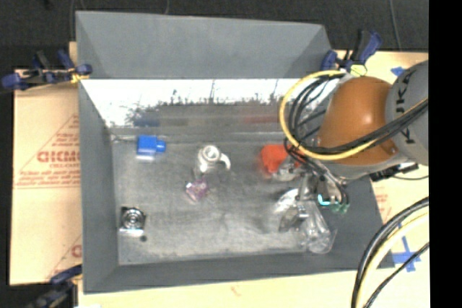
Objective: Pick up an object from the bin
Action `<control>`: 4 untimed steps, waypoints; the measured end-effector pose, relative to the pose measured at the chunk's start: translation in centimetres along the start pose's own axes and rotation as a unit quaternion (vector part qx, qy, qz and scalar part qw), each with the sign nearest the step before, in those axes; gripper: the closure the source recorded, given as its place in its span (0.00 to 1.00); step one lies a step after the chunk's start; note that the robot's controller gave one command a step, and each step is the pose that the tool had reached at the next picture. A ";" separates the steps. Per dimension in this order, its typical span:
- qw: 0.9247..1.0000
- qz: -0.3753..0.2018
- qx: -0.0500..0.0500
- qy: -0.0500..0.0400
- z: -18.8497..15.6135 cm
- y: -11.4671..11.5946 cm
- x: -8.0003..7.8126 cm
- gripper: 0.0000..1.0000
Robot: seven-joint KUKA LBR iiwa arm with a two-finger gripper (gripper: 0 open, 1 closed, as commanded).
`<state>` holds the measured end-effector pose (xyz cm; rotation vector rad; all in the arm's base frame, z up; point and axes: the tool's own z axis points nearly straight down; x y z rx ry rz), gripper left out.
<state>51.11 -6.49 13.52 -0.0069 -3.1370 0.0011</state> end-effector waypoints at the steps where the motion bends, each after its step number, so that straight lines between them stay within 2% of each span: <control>1: 1.000 0.014 -0.012 -0.004 2.6 -6.2 0.8 0.00; 2: 1.000 0.008 -0.010 -0.006 2.6 -6.1 0.8 1.00; 3: 1.000 0.004 0.000 -0.008 -8.4 -3.4 -0.5 1.00; 4: 0.957 0.290 -0.001 -0.002 -7.0 0.5 0.4 1.00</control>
Offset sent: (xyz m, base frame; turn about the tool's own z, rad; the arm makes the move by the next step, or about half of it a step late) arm -0.0134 -0.0723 -0.0296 0.0205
